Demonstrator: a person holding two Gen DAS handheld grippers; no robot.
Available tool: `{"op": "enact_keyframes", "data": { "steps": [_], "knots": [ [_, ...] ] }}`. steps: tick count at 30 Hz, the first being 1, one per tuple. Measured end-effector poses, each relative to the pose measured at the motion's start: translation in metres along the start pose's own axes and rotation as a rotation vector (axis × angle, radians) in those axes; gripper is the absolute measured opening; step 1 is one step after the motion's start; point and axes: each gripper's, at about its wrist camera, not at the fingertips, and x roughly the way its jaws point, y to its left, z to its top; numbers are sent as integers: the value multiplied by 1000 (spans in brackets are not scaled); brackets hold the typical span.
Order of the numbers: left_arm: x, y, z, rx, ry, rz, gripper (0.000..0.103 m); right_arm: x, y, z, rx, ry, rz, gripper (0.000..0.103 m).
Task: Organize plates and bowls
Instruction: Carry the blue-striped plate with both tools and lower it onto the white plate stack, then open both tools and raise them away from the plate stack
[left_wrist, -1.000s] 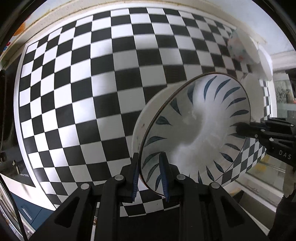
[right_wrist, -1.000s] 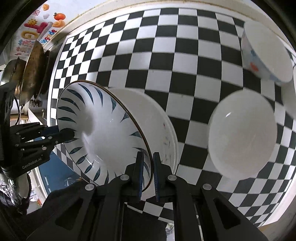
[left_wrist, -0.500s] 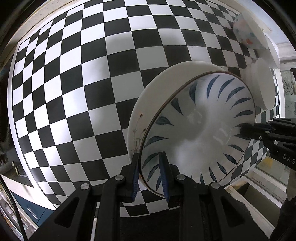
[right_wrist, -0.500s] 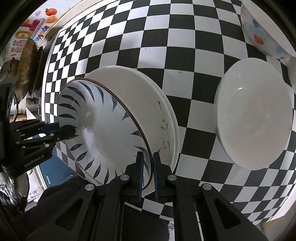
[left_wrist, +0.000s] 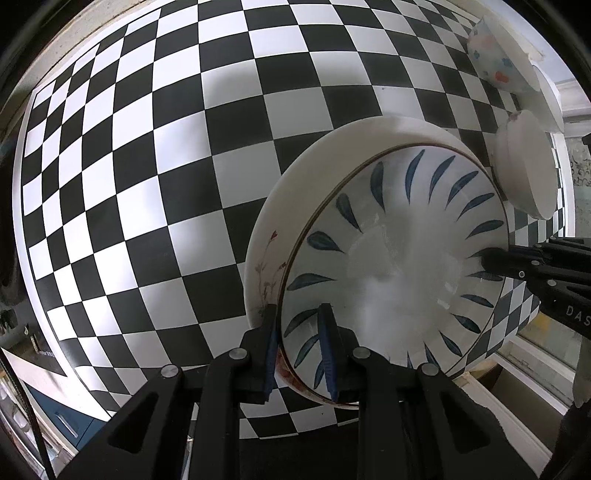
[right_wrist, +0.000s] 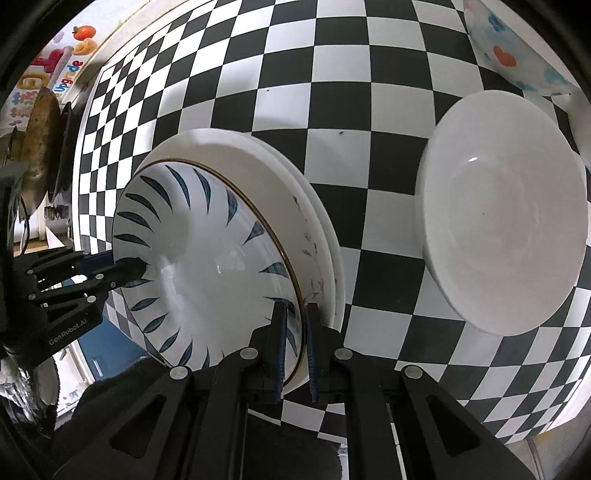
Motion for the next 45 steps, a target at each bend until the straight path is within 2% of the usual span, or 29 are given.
{"op": "enact_keyframes", "data": {
  "steps": [10,20,27,34,40,45],
  "knots": [
    [0,3,-1,-25,-23,-15,18,-10,4,-1,-16,-63,-64,11],
    [-4,12,-1,-54,-24,-33,19,-11,4,-4,42,-98,-69,14],
    [-6,15,1,-60,-16,-35,22,-11,6,-4,58,-107,-65,25],
    [-6,14,-1,-63,-24,-40,22,-10,11,-7,84,-122,-70,28],
    [-13,9,-10,-41,-62,-8,22,-12,11,-11,122,-145,-81,29],
    [-33,5,-17,-30,-150,52,24,-20,13,-20,141,-195,-94,34]
  ]
}}
